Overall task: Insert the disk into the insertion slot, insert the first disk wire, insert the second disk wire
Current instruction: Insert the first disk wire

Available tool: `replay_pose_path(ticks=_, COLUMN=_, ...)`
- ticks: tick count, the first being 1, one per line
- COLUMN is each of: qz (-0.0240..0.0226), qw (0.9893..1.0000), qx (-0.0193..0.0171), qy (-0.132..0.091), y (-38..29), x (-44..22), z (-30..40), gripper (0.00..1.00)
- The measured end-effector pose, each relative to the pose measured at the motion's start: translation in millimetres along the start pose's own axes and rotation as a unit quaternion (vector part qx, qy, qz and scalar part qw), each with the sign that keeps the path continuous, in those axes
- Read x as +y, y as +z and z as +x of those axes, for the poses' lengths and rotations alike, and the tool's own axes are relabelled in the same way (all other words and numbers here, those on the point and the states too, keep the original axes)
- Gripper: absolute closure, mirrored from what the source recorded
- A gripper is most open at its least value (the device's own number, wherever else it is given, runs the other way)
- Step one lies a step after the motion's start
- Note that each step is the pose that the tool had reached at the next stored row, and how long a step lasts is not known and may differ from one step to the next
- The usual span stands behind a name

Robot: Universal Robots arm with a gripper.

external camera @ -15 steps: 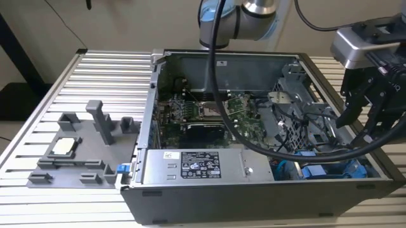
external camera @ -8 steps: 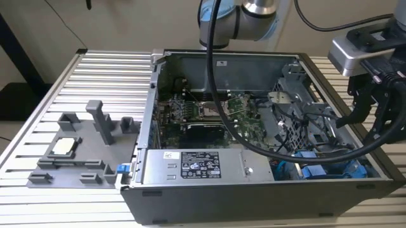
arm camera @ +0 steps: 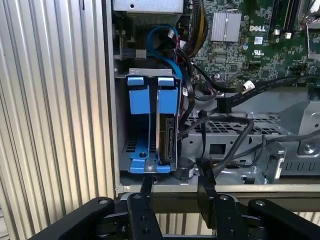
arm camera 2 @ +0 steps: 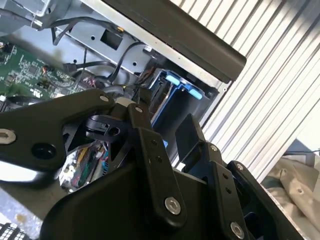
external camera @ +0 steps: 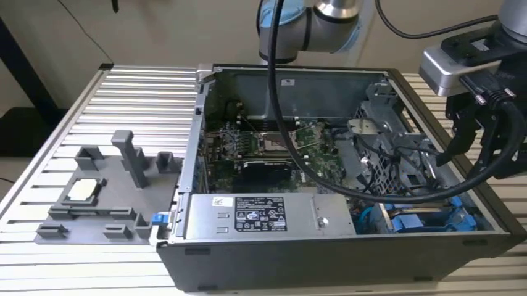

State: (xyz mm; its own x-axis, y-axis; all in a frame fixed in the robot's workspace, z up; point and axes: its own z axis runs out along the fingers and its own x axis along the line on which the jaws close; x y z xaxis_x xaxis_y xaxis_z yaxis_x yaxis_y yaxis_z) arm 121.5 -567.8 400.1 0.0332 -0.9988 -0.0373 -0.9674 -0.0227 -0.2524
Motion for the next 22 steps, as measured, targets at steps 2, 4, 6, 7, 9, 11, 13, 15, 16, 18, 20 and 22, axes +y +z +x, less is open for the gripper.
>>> replay_pose_path(ticks=2, qz=-0.0003, qw=1.0, qx=-0.0006, qy=-0.008, y=0.1, x=1.3, z=-1.9, gripper=0.51)
replay_pose_path(ticks=4, qz=-0.0004, qw=0.9999, qx=-0.0016, qy=-0.012, y=0.6, x=3.7, z=-4.5, gripper=0.51)
replay_pose_path(ticks=6, qz=-0.0002, qw=0.9999, qx=-0.0017, qy=-0.013, y=1.2, x=7.3, z=-7.2, gripper=0.51)
replay_pose_path(ticks=7, qz=-0.0001, qw=0.9999, qx=-0.0016, qy=-0.013, y=1.8, x=9.4, z=-8.5, gripper=0.51)
replay_pose_path(ticks=9, qz=0.0003, qw=0.9999, qx=-0.0013, qy=-0.014, y=3.9, x=12.5, z=-11.3, gripper=0.51)
replay_pose_path(ticks=11, qz=0.0018, qw=0.9999, qx=-0.0003, qy=-0.015, y=6.3, x=13.2, z=-13.6, gripper=0.51)
replay_pose_path(ticks=13, qz=0.0039, qw=0.9999, qx=0.0013, qy=-0.016, y=7.8, x=13.5, z=-15.5, gripper=0.51)
replay_pose_path(ticks=15, qz=0.0041, qw=0.9998, qx=0.0028, qy=-0.018, y=8.5, x=13.5, z=-16.6, gripper=0.51)
replay_pose_path(ticks=16, qz=0.0041, qw=0.9998, qx=0.0041, qy=-0.019, y=8.8, x=13.5, z=-16.9, gripper=0.51)
replay_pose_path(ticks=18, qz=0.004, qw=0.9997, qx=0.0048, qy=-0.022, y=9.4, x=13.1, z=-17.3, gripper=0.51)
replay_pose_path(ticks=20, qz=0.0039, qw=0.9997, qx=0.0047, qy=-0.023, y=9.8, x=12.5, z=-17.5, gripper=0.51)
replay_pose_path(ticks=22, qz=0.0039, qw=0.9997, qx=0.0045, qy=-0.024, y=10.1, x=12.0, z=-17.6, gripper=0.51)
